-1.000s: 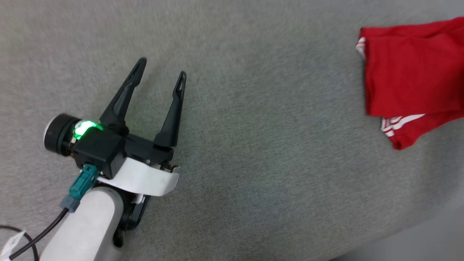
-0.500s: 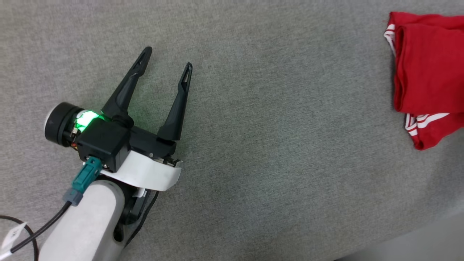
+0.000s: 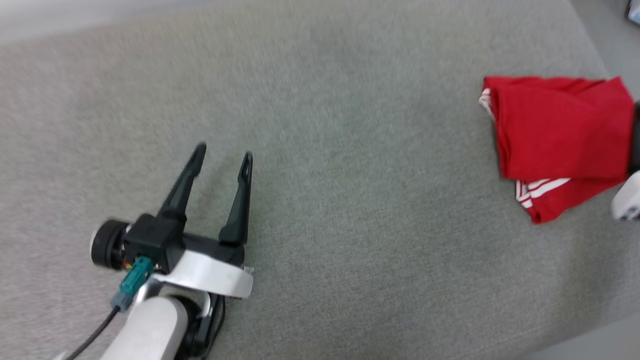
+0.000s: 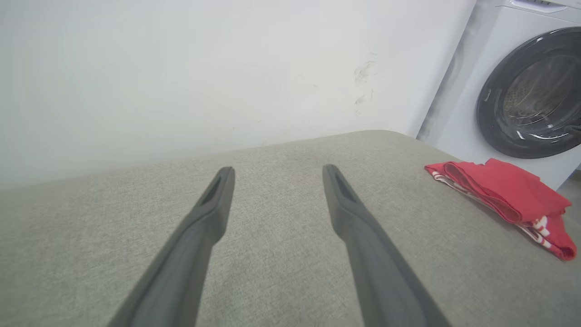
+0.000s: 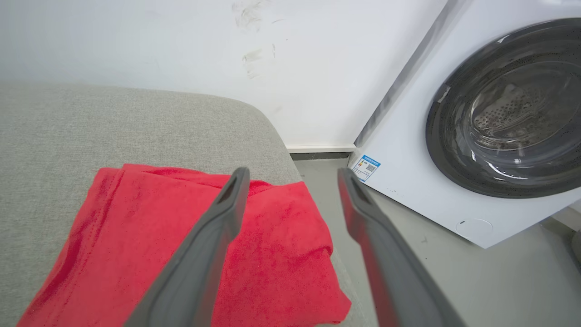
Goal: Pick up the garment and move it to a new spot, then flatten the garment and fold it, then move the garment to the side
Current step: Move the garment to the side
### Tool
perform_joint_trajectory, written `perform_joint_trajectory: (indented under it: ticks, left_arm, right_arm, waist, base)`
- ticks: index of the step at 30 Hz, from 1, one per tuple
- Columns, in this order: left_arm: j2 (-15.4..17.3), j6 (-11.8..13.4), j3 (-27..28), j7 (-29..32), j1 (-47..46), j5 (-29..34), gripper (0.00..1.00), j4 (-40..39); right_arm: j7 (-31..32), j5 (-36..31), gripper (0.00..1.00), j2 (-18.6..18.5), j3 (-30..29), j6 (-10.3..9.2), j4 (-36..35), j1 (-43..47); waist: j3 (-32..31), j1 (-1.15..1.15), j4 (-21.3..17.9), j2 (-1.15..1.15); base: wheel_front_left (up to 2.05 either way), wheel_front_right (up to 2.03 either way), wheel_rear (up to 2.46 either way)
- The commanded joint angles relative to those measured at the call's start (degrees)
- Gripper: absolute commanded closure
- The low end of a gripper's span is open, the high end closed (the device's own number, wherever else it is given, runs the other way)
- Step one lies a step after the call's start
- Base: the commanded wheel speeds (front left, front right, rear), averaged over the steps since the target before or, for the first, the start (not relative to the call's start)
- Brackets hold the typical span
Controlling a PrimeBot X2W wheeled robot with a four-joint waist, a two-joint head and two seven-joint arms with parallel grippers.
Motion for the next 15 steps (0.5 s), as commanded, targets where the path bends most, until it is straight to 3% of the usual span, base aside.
perform_joint_trajectory:
  ticks: [1,15]
  left_arm:
    - [-0.36,0.36,0.16,-0.43,1.05,-0.31,0.0,0.26]
    - [-1.24,3.97,5.05,-2.95,9.53,-2.98,0.0,3.95]
  right_arm:
    - [0.46,0.48,0.0,0.6,0.03,-0.06,-0.97,1.77]
    - [7.08,7.5,0.0,10.31,8.47,-0.06,-21.78,21.33]
  waist:
    - [-4.72,0.0,0.92,0.0]
    - [-13.18,0.0,8.49,0.0]
  base:
    - [0.0,0.0,0.0]
    - [0.0,0.0,0.0]
